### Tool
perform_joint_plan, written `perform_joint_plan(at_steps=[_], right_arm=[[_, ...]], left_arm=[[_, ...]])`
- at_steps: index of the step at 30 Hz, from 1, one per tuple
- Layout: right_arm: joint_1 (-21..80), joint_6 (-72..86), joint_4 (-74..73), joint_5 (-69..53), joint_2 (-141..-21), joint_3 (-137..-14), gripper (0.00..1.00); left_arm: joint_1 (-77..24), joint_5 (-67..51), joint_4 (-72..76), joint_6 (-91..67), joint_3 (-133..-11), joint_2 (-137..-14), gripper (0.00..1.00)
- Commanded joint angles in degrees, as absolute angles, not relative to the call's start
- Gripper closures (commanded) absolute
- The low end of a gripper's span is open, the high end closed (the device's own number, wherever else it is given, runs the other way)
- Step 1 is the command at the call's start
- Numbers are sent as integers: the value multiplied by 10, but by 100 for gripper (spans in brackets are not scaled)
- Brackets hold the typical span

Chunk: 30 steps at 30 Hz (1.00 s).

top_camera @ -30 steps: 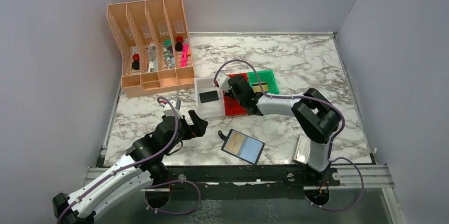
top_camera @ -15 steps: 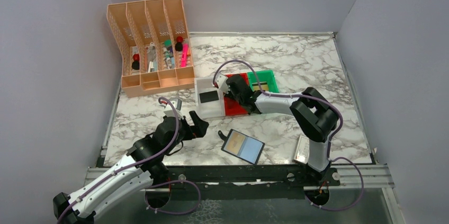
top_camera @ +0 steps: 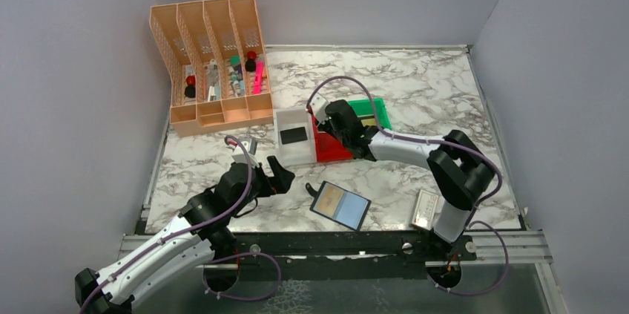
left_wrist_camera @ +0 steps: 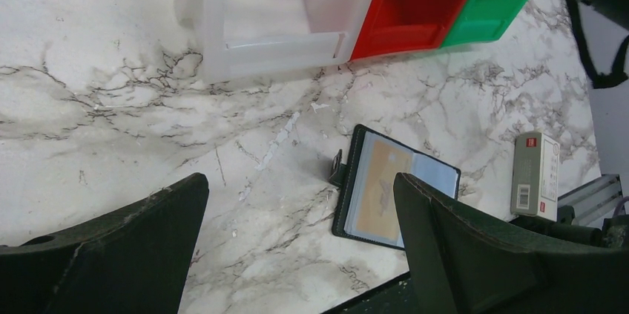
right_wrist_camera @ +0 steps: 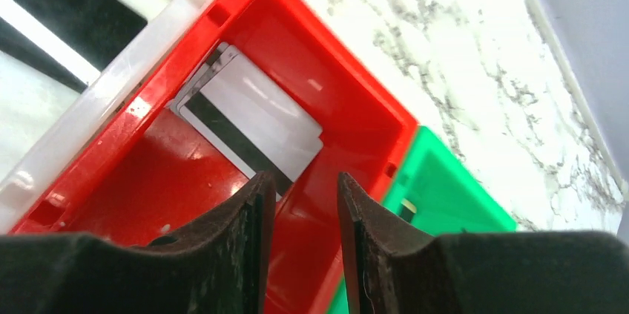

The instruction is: Take the credit cards out of the card holder

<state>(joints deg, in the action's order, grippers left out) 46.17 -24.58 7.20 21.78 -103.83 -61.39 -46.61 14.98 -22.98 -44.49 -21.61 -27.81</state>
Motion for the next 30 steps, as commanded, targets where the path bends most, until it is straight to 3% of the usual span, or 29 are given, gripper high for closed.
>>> perform_joint_plan(at_steps=[1,7,18,23,30], right_arm=[[464,-184,105,194,-954,-591,58],[464,-47,45,178,-859,-553,56],[464,348,27,-118,-617,-280,52],[467,435,120,-229,-612,-175,55],[470,437,114,-202,-655,-164,56]], left_arm=[[-465,131,-209,-442,-215,-283,1],[-465,100,-180,-450,-209,-299,1],[-465,-35,-48,-453,-173,-360,6],[-465,-101,20,-443,-173,-441,14],[-474,-135,26,-416,-196,-521,24]])
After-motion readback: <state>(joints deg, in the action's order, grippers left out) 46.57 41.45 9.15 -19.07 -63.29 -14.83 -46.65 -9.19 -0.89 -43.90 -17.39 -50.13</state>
